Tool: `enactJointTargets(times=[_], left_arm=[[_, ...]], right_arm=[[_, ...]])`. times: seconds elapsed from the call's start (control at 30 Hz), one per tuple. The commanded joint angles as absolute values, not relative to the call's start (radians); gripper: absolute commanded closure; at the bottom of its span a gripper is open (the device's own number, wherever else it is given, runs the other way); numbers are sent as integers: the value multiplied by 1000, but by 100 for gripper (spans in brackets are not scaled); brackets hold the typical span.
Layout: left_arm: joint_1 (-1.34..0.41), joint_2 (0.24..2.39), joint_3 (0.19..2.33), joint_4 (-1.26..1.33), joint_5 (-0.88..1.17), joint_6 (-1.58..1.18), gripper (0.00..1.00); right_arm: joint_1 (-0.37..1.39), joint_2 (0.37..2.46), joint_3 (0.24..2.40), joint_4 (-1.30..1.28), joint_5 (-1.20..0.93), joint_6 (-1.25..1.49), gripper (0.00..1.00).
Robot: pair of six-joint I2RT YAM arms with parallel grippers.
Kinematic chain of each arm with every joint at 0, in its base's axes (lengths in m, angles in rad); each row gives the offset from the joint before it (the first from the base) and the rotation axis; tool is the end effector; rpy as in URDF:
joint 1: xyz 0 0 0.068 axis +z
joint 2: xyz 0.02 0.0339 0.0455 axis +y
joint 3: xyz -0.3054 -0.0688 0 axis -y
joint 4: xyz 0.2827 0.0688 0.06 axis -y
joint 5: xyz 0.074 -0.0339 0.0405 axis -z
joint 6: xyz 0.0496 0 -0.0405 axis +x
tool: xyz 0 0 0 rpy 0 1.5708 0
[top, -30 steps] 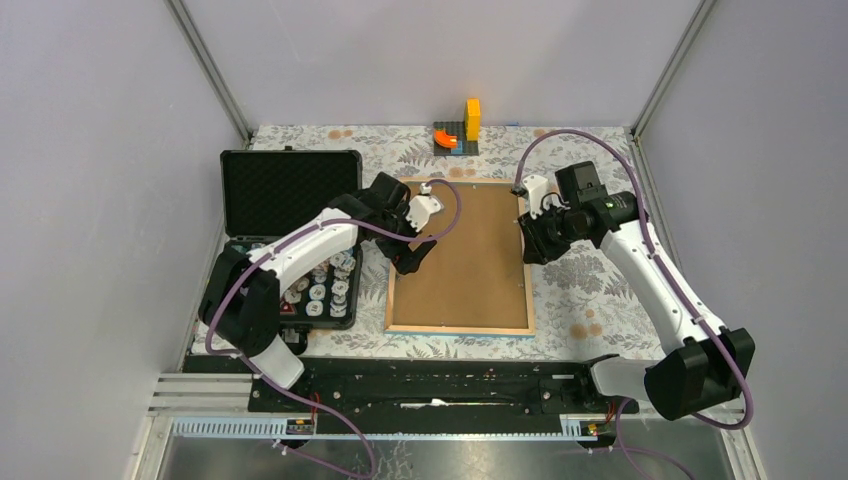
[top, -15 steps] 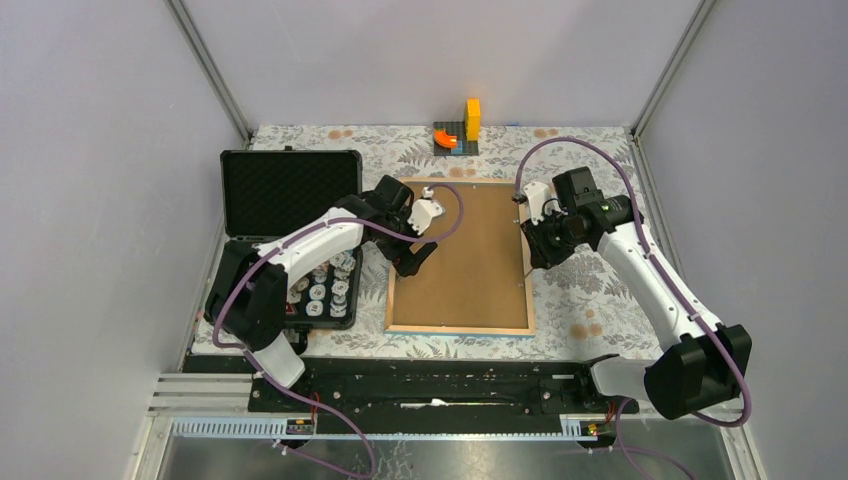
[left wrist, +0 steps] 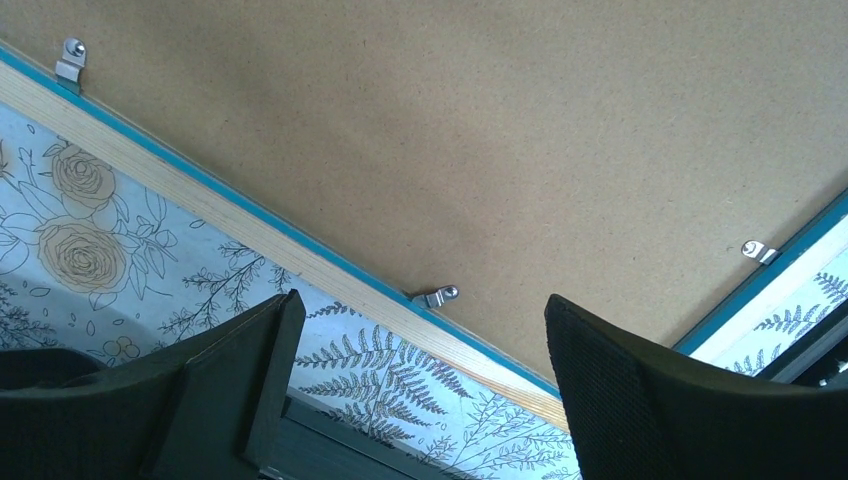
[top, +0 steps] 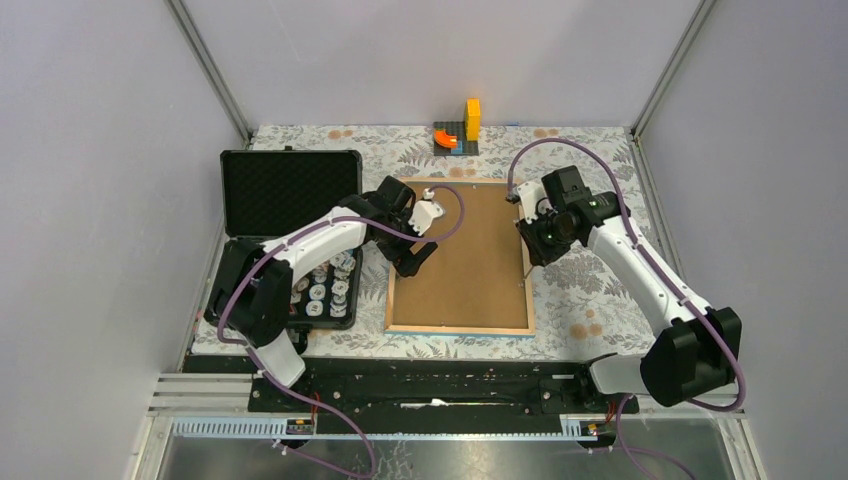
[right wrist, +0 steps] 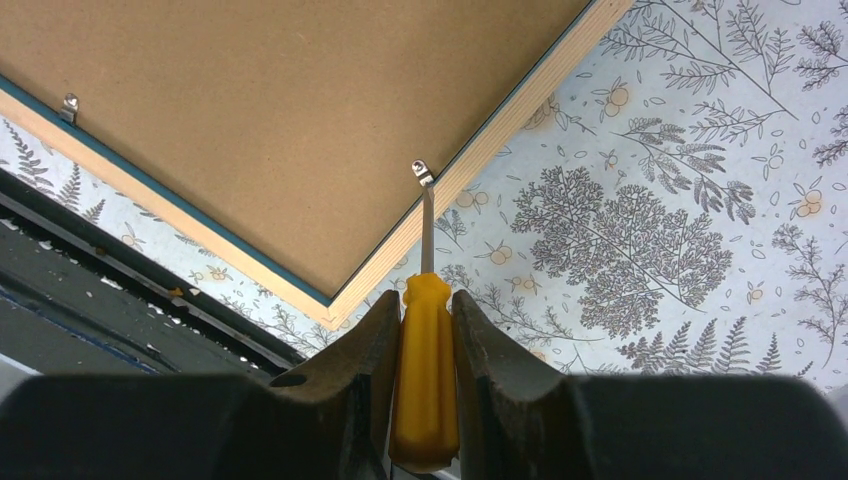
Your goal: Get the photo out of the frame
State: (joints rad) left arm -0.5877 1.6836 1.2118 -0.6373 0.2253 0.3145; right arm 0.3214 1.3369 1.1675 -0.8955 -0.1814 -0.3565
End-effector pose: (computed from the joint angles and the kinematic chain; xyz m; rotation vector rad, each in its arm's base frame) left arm 0.3167 -0.2243 0.2324 1.2367 2.3889 -0.3874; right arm 0.2794 0.1025 0.3147 -0.9307 2.4544 0.2267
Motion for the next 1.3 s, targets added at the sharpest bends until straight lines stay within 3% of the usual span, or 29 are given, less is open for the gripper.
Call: enactJointTargets(times=[0.0,1.27], left_arm=[[-581,1697,1261,-626,207,309,5],[-557,1736,1277,-626,228,285,6]], right_arm=[[346,1352,1181,-857,-151,-339,100],[412,1397,1120,-849,-90,-354,100]])
